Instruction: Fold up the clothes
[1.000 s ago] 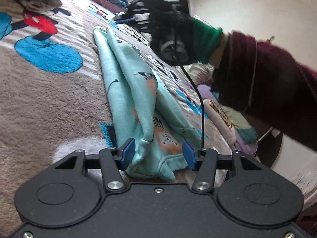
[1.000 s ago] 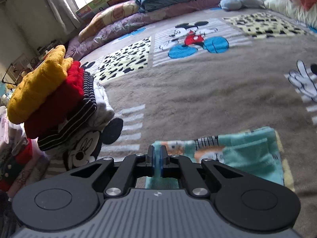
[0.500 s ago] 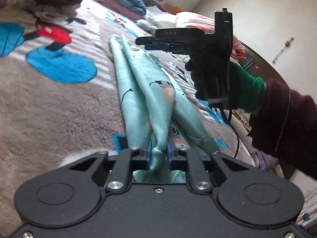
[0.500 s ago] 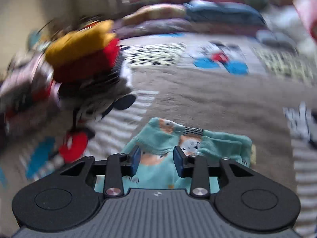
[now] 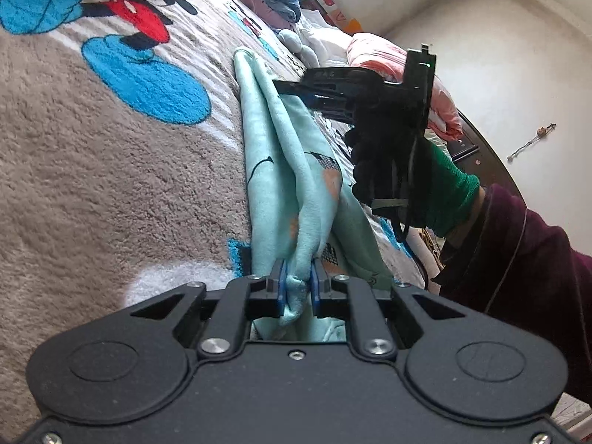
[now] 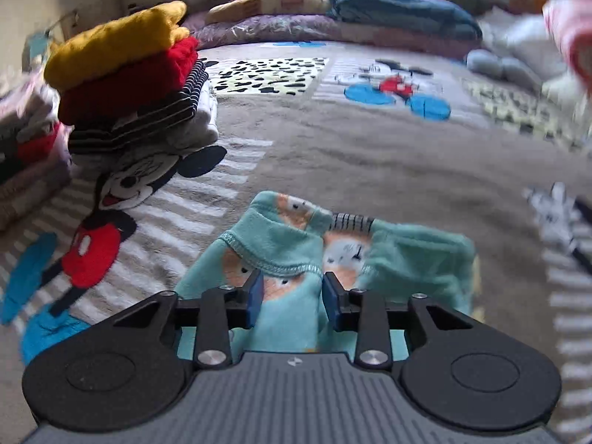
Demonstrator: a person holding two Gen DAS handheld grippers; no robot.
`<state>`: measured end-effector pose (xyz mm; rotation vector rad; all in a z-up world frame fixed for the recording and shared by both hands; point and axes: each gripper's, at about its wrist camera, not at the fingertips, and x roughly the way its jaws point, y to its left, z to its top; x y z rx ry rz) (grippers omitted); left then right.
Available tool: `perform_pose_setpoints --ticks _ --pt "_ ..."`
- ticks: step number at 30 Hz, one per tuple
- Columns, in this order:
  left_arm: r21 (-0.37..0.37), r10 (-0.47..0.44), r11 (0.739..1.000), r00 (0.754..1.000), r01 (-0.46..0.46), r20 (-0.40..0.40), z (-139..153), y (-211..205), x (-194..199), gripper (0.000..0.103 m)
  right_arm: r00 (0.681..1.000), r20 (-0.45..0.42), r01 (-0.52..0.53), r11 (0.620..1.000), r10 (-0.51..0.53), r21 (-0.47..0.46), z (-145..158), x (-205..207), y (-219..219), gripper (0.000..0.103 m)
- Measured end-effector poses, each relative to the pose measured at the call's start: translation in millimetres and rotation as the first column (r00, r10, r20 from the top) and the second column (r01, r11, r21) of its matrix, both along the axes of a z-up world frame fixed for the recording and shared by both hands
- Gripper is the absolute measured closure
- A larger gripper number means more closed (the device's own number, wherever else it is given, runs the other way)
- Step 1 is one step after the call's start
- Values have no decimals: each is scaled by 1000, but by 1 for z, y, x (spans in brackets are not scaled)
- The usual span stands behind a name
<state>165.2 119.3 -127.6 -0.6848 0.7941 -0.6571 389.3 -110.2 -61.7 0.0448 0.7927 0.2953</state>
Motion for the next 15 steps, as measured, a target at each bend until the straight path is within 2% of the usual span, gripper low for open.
perform_pose_setpoints --ticks 1,2,6,11,13,15 --pt "-1 1 1000 1000 -1 0 0 0 0 91 1000 -6 -3 999 4 37 -1 -3 -2 93" --pt "-5 1 1000 1000 -1 -2 -1 0 1 91 1000 -1 2 998 -2 63 0 -5 -4 95" --pt "-46 8 999 1000 -9 -31 -6 5 3 92 994 60 76 987 -86 143 14 -13 -16 95" --pt "-65 9 998 999 -12 -43 -7 7 3 92 996 -4 93 996 -93 12 -6 1 -11 94" --pt "-65 5 998 999 -7 -38 -6 7 3 92 995 -13 98 995 -98 27 -9 1 -12 91" --pt "-58 6 998 1000 -7 -24 -3 7 2 91 995 36 89 995 -90 36 1 -7 -12 84"
